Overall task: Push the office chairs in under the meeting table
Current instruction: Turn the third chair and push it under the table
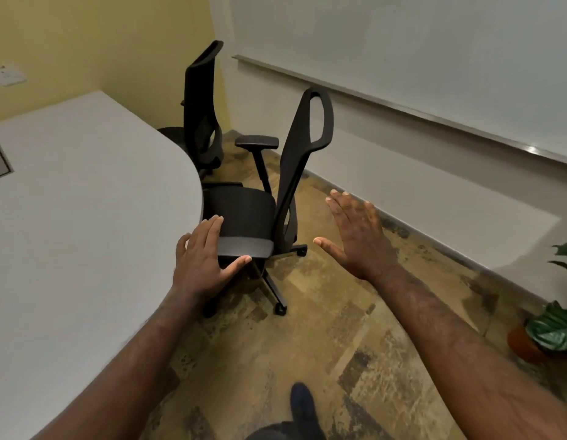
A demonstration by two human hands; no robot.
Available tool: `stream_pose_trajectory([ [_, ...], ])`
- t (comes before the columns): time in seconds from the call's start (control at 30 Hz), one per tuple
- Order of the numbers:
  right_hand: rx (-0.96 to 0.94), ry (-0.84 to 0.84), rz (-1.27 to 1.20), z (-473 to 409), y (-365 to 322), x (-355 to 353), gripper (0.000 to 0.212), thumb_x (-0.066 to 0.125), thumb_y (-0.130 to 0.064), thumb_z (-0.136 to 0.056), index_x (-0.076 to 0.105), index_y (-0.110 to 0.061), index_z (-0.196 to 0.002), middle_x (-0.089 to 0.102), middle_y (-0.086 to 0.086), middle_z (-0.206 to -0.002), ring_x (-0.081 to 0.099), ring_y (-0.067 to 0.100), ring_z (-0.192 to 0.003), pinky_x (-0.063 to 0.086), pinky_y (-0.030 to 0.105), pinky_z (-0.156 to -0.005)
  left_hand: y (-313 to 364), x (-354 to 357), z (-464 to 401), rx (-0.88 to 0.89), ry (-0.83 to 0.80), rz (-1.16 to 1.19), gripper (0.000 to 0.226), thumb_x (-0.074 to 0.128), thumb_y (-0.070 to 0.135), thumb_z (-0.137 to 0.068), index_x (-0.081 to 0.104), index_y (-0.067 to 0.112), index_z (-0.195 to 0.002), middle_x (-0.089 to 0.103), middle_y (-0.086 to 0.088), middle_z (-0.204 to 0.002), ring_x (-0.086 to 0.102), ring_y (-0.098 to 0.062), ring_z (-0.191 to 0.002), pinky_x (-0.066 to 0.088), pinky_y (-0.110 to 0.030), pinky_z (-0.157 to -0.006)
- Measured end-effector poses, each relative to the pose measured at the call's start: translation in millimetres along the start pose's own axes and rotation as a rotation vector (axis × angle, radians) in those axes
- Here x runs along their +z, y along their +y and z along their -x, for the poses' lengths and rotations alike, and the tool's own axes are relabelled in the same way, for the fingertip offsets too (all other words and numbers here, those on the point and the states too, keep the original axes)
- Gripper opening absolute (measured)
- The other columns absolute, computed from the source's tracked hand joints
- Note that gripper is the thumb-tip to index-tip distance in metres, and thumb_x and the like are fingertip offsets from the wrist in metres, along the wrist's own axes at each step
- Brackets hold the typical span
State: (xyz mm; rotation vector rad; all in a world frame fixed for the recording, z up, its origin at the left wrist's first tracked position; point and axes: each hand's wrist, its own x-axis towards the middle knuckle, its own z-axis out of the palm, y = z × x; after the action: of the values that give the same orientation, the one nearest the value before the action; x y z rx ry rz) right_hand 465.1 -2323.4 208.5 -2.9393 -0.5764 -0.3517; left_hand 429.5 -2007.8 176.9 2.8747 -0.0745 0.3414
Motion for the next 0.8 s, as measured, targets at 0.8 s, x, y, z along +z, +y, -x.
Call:
stream_pose_trajectory([
  [0.8,-0.223,0.024,-0.197,-269,279,29,0.080,0.021,-0.068,-0.091,0.015,-0.019,-0.155,0.011,0.002,-0.164,0.004,0.019,-0.150,0.002,0.048,-0.120,153,70,-265,-0.260,0.195,-0.052,0.095,0.026,0.082,-0.083,0.030,0.016,-0.151,0.038,-0.009,-0.154,0.030,-0.025,-0.144,0.026,-0.048,-0.114],
])
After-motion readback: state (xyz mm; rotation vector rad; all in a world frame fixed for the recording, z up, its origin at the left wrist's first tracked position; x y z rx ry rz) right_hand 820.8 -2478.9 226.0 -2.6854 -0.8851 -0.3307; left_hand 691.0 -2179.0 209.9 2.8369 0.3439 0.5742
